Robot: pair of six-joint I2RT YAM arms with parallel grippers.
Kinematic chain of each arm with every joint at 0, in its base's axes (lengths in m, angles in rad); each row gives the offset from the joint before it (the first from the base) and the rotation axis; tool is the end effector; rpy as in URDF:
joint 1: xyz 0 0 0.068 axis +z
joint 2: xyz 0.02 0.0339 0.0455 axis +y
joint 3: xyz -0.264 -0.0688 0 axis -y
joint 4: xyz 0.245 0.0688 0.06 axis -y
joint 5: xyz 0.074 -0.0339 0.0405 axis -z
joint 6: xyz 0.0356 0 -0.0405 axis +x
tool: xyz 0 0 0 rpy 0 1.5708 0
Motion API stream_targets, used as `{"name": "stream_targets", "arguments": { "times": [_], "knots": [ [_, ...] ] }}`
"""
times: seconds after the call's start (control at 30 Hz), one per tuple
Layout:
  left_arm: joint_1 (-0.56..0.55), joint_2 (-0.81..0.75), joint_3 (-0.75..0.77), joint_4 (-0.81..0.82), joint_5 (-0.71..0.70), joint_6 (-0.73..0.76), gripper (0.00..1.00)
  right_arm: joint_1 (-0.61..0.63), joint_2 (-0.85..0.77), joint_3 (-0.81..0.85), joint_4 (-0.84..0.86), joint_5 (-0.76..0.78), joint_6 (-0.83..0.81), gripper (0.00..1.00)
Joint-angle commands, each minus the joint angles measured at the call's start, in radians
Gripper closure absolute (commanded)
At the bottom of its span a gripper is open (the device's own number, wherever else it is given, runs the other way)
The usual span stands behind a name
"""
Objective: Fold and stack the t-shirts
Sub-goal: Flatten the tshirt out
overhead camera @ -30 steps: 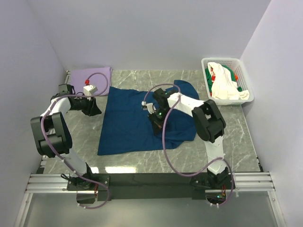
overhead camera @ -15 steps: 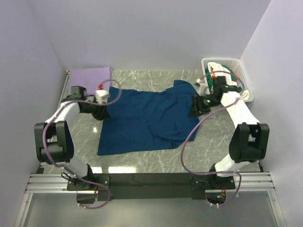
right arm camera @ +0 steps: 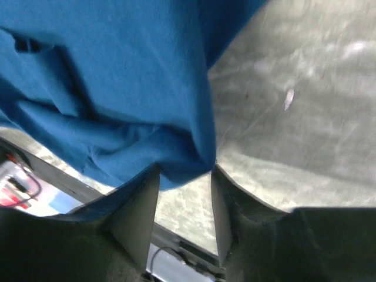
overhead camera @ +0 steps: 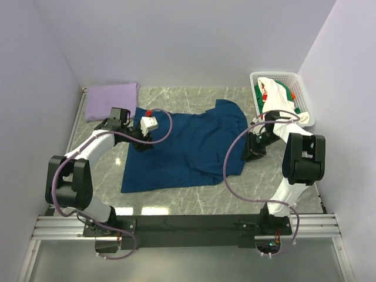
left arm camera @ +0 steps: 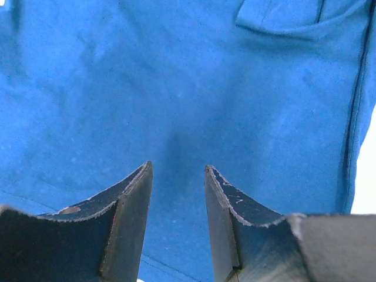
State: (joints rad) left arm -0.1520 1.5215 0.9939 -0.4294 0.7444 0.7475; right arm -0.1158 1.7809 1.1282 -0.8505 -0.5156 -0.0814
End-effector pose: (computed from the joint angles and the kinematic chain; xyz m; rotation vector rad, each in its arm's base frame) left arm 0.2994 -0.0703 0.2238 1.2439 1.9285 -0.6383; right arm 0.3132 -0.0188 0.1658 0.0243 2.9295 0.7589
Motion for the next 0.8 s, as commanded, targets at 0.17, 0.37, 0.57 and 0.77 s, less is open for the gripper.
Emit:
{"name": "stream_targets", "arguments": {
  "times": [0.17,0.37,0.57,0.77],
  "knots": [
    [0.000,-0.050,-0.043,0.023,-0.014,0.018,0.55,0.083,0.031,0.152,0.056,-0.037,0.068,1.00],
    [0.000,-0.054,-0.046,0.020,-0.025,0.013,0.55,0.359,0.089,0.264,0.053,0.095,0.071,1.00],
    [0.003,-0.043,-0.035,-0.002,-0.027,0.007,0.55,0.430,0.201,0.315,-0.024,0.137,0.037,0.76],
    [0.012,-0.041,-0.035,-0.012,0.001,0.006,0.55,0.366,-0.087,0.159,-0.041,0.078,-0.023,0.57]
  ]
}}
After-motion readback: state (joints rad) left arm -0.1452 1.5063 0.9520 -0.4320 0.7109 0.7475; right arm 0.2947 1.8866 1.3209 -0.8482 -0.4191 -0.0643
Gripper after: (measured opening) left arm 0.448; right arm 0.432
